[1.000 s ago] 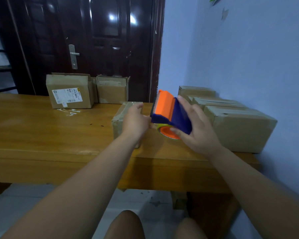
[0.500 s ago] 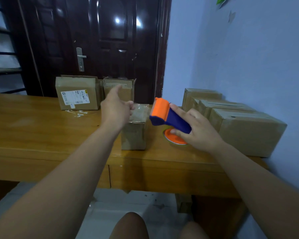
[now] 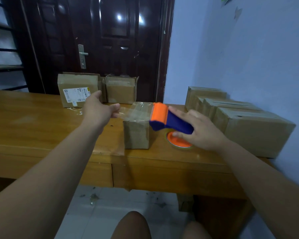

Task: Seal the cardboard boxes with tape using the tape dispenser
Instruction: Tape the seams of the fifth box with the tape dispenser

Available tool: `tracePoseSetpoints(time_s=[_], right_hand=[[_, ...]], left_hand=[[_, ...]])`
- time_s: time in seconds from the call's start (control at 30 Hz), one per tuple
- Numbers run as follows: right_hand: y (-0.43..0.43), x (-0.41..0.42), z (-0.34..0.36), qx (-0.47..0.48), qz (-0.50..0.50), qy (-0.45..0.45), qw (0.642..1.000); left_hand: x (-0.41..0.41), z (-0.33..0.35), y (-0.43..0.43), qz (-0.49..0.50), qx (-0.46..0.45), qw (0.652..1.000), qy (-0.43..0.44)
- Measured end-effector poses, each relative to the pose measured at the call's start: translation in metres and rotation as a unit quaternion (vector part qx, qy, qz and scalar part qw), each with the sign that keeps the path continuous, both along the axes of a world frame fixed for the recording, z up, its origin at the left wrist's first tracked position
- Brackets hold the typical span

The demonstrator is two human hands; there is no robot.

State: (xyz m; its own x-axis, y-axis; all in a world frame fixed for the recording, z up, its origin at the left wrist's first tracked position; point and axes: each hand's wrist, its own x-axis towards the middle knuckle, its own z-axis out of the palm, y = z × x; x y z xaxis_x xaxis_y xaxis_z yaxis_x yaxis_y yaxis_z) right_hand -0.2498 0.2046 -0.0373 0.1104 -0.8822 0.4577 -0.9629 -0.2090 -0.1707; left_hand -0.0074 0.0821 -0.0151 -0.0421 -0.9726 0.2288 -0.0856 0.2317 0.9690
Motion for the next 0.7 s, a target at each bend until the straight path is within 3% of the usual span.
tracePoseSetpoints(time_s=[0.2,0.4,0.7], right_hand=[[-0.006,-0.005,0.001,-0.021,0.003,-0.044,0.999],[-0.021,-0.015,0.012,0.017,-0.005,-0.004,1.0],[-0.042,-0.026,0.01,0.04,-0.003,-0.021,0.999]], left_hand=[[0.01,-0.014,-0.01,0.003,0.03,1.0,0.003],[0.004,-0.03,-0.012,-0.005,0.072,0.996,0.045],[0.007,-0.038,-0.032,-0.029,0.121,0.99,0.063]])
